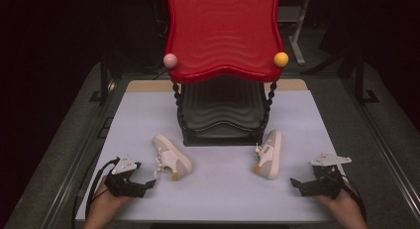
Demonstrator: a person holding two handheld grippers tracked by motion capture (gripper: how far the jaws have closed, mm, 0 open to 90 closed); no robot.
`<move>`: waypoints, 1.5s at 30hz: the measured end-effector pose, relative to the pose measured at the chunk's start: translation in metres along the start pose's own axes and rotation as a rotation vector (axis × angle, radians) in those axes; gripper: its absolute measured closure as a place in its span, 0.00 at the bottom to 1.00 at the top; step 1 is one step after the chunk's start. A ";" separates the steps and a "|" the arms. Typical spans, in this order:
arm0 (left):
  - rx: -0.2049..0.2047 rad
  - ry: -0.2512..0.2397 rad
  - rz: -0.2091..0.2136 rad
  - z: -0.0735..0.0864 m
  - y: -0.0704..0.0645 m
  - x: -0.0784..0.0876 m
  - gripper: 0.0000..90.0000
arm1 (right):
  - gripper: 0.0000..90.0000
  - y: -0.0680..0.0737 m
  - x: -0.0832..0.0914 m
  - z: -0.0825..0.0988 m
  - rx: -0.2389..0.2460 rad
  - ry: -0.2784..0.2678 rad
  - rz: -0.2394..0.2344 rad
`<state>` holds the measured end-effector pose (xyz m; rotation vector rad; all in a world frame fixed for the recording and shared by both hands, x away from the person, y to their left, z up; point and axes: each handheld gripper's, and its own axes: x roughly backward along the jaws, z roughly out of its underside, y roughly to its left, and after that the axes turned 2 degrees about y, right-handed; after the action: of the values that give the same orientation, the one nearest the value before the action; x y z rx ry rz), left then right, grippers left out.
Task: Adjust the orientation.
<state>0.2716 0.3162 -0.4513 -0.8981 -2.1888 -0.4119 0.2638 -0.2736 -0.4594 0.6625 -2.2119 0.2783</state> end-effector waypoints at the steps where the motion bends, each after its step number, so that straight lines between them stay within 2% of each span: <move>1: 0.000 0.000 0.000 0.000 0.000 0.000 0.15 | 0.00 0.000 0.000 0.000 0.000 0.000 0.000; 10: 0.004 0.008 0.001 -0.002 0.000 0.001 0.15 | 0.00 0.000 0.000 0.000 0.000 0.001 0.000; 14: 0.018 0.020 0.006 -0.006 0.002 0.002 0.16 | 0.00 0.000 0.000 0.000 0.000 0.000 0.000; 17: 0.017 0.000 0.003 -0.010 0.005 0.007 0.26 | 0.00 0.000 0.000 0.000 0.000 0.000 0.000; 20: 0.047 -0.032 -0.009 -0.020 0.015 0.016 0.42 | 0.00 0.000 0.000 0.000 0.000 0.001 -0.001; 23: 0.061 -0.037 -0.016 -0.023 0.020 0.018 0.57 | 0.00 0.000 0.000 0.000 0.000 0.001 -0.001; 24: 0.063 -0.040 -0.021 -0.026 0.022 0.019 0.57 | 0.00 0.000 0.000 0.000 0.000 0.001 -0.001; 26: 0.073 -0.045 -0.026 -0.031 0.027 0.021 0.66 | 0.00 0.000 0.000 0.000 0.000 0.001 -0.001; 27: 0.074 -0.047 -0.025 -0.033 0.030 0.022 0.77 | 0.00 0.000 0.000 0.000 0.000 0.001 -0.001; 29: 0.083 -0.050 -0.031 -0.038 0.035 0.022 0.90 | 0.00 0.000 0.000 0.000 0.000 0.001 -0.001; 30: 0.092 -0.052 -0.039 -0.041 0.039 0.023 0.90 | 0.00 0.000 0.000 0.000 -0.001 0.001 -0.001; 31: 0.089 -0.054 -0.052 -0.046 0.045 0.024 1.00 | 0.00 0.000 0.000 0.000 0.000 0.002 -0.001; 35: 0.089 -0.056 -0.074 -0.056 0.054 0.025 1.00 | 0.00 0.000 0.000 0.000 0.000 -0.001 -0.001; 36: 0.099 -0.080 -0.077 -0.061 0.060 0.023 1.00 | 0.00 0.000 0.000 0.000 -0.001 0.000 -0.001; 37: 0.099 -0.080 -0.077 -0.061 0.060 0.023 1.00 | 0.00 0.000 0.000 0.000 -0.001 0.000 -0.002; 40: 0.097 -0.096 -0.109 -0.071 0.070 0.014 1.00 | 0.00 0.000 0.000 0.000 -0.001 0.000 -0.001; 45: 0.100 -0.121 -0.114 -0.080 0.075 0.001 1.00 | 0.00 0.000 0.000 0.000 -0.001 0.000 -0.002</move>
<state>0.3644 0.3274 -0.3939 -0.7641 -2.3568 -0.3061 0.2640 -0.2736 -0.4595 0.6634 -2.2112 0.2760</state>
